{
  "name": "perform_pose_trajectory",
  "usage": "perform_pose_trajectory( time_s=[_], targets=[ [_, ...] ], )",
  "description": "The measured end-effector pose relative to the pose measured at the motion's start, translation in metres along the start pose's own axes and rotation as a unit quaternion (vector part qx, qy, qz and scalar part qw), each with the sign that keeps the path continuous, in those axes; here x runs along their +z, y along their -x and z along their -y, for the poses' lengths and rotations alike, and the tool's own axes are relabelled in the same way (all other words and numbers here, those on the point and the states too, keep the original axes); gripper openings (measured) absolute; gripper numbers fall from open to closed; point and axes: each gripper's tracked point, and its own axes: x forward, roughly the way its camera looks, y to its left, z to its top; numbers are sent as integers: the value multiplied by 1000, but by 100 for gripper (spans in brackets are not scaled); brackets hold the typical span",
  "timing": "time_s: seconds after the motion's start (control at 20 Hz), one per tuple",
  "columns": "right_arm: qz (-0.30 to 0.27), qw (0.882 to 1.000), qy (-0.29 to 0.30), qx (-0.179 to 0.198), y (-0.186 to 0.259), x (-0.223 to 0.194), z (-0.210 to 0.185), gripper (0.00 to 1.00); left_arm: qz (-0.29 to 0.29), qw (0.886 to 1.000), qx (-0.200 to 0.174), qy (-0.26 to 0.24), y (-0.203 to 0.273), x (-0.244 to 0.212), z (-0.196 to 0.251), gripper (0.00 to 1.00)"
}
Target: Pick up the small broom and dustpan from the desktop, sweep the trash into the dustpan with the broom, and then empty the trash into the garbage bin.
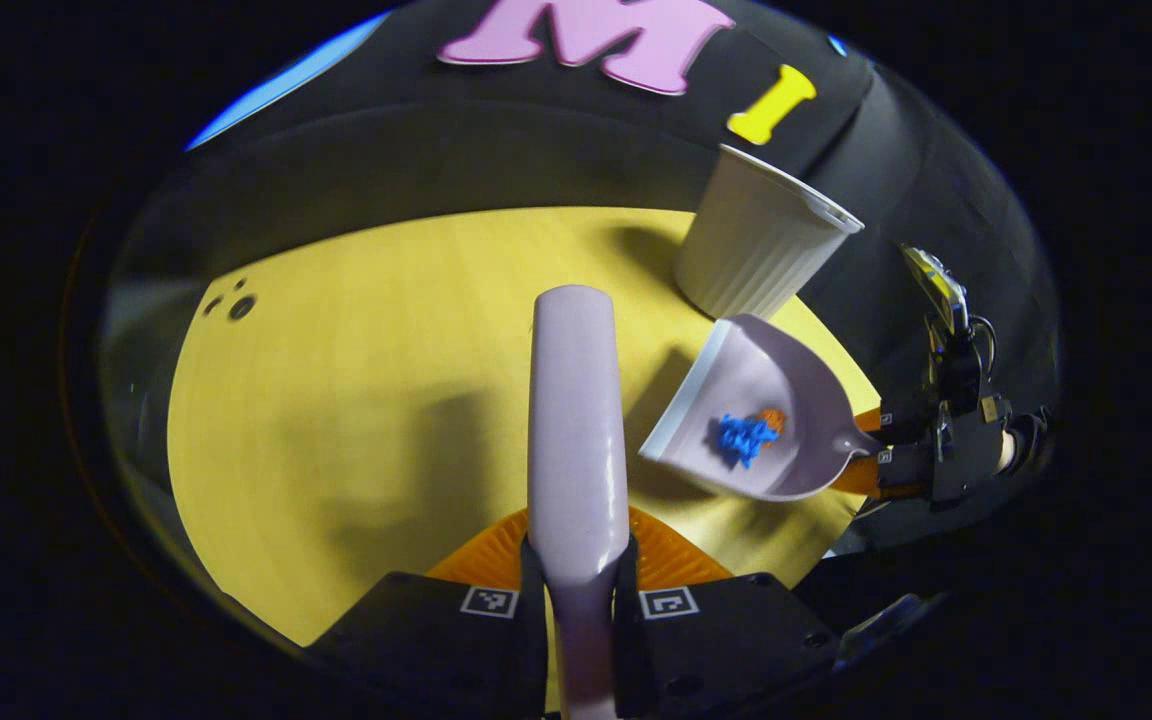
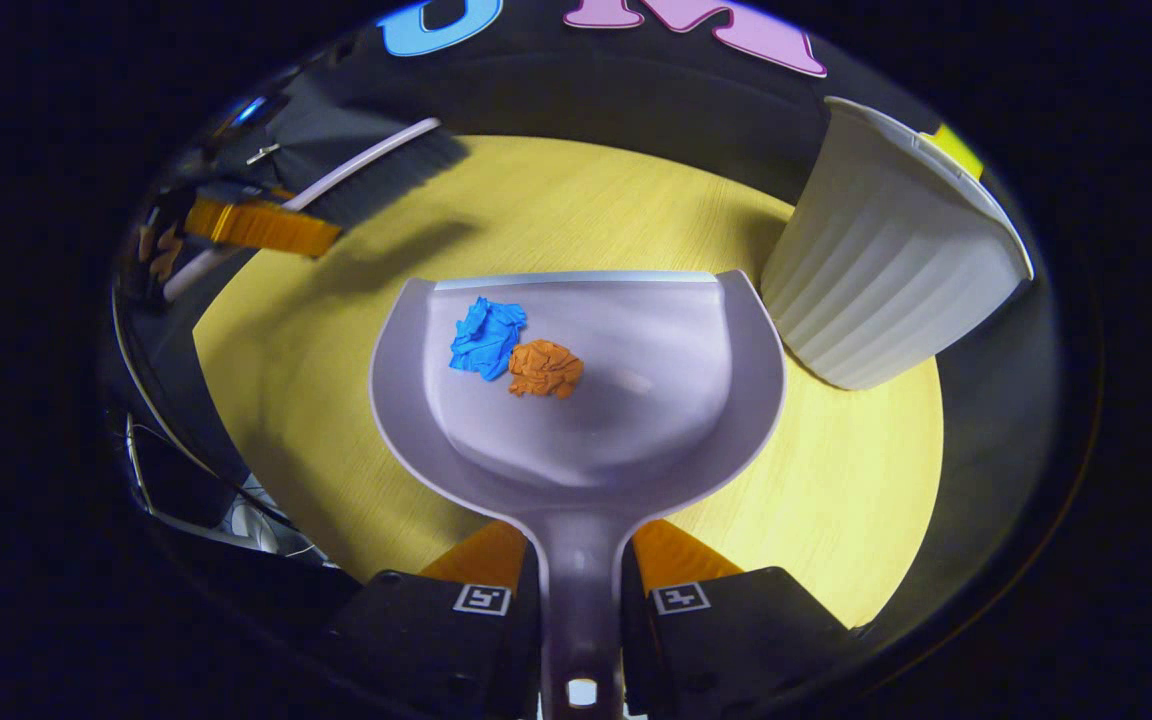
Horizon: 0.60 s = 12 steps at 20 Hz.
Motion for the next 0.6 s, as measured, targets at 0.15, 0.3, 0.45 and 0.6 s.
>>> perform_pose_trajectory(
  time_s=[0.15, 0.3, 0.45, 0.6],
  targets=[
    [4, 1000, 1, 12, 22, 10, 3, 36, -3, 999, 24, 27, 3, -70, -26, 28],
    [24, 999, 12, 22, 47, 21, 10, 36, 4, 998, 33, 56, 30, -111, -19, 29],
    [36, 999, -7, 36, 79, 29, 13, 33, 11, 996, 18, 92, 34, -129, -4, 30],
    [36, 998, -44, 32, 104, 44, 19, 36, 12, 995, 14, 99, 35, -140, 5, 30]
  ],
)
